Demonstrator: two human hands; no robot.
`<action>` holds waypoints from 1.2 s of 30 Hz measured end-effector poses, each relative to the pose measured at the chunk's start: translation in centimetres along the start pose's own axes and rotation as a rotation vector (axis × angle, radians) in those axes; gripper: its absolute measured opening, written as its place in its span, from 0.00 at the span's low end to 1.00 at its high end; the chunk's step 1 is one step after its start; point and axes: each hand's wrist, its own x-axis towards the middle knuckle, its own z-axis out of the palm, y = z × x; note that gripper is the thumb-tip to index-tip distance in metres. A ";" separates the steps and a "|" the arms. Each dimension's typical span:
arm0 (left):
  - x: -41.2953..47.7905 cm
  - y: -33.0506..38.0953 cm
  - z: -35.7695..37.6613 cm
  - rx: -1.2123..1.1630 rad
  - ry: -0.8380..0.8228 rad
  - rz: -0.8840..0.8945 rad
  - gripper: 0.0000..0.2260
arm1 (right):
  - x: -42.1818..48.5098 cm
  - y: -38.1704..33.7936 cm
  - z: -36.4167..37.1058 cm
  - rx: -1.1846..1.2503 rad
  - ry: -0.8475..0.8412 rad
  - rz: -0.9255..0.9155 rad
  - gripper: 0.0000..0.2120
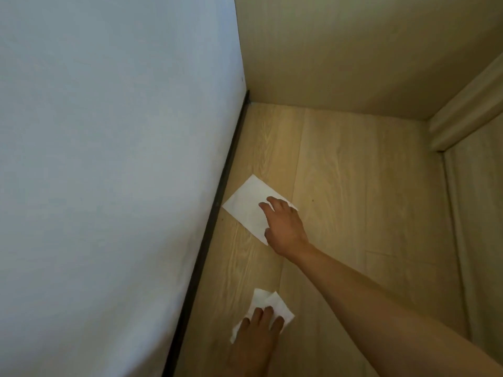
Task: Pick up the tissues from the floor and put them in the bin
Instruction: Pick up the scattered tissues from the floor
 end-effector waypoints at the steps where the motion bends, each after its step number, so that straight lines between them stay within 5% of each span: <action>1: 0.3 0.1 0.5 -0.027 0.001 -0.018 0.20 | 0.8 0.0 0.6 -0.009 -0.006 -0.025 0.35; 6: 1.8 -0.6 2.0 -0.069 0.115 -0.015 0.09 | 3.5 0.1 3.1 -0.050 -0.016 -0.095 0.33; 10: 2.5 -0.6 1.9 -0.180 0.099 -0.022 0.18 | 3.6 0.1 4.2 -0.123 0.104 -0.149 0.18; 15: -0.4 -0.4 -2.1 -0.512 0.221 -0.224 0.09 | -0.3 -0.7 0.9 -0.063 0.114 -0.053 0.09; 21: -7.4 3.8 -16.8 -0.958 0.651 -0.445 0.04 | -9.0 -4.2 -11.8 0.378 0.143 0.251 0.02; 28: -19.4 11.6 -36.2 -1.471 0.673 -0.571 0.09 | -23.0 -11.5 -32.5 0.785 0.087 0.389 0.02; 36: -37.1 23.1 -52.3 -1.613 0.714 -0.449 0.06 | -39.6 -19.3 -53.0 0.822 0.187 0.287 0.13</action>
